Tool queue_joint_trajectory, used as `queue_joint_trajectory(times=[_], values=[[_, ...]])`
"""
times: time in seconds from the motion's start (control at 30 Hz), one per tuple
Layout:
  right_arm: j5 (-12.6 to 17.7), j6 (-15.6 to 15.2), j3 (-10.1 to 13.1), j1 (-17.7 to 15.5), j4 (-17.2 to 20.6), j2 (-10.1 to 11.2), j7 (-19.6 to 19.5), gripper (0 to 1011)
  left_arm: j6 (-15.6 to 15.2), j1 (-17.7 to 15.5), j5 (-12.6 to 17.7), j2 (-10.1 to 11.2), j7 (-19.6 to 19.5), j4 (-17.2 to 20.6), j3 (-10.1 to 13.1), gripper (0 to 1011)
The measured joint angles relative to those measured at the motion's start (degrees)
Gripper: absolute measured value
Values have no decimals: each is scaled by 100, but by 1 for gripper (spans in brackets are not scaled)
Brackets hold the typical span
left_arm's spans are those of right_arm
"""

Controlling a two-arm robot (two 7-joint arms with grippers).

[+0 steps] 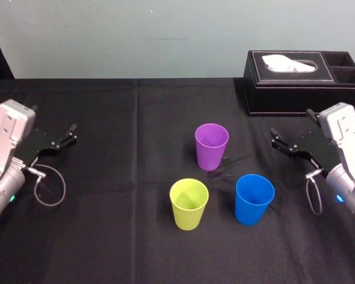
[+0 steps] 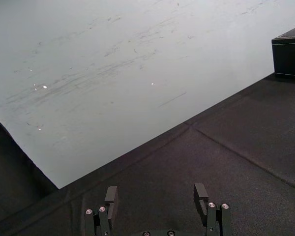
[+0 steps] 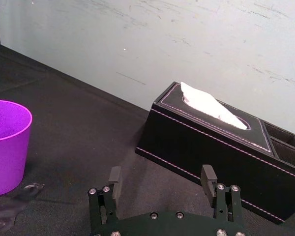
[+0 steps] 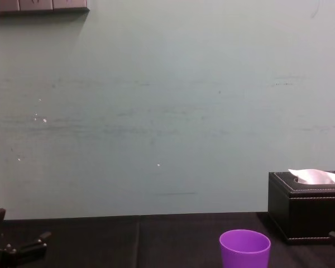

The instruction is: Stack the three plastic cups sequentially using one hand.

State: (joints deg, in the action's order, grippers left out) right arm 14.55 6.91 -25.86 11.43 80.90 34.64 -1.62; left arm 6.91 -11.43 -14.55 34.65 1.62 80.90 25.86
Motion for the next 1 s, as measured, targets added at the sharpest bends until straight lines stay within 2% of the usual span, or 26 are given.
queue_joint_trajectory(times=[1.0], values=[[0, 0, 0, 0, 0, 0, 0, 1004, 0, 0, 0, 0, 0, 0, 0, 1011]])
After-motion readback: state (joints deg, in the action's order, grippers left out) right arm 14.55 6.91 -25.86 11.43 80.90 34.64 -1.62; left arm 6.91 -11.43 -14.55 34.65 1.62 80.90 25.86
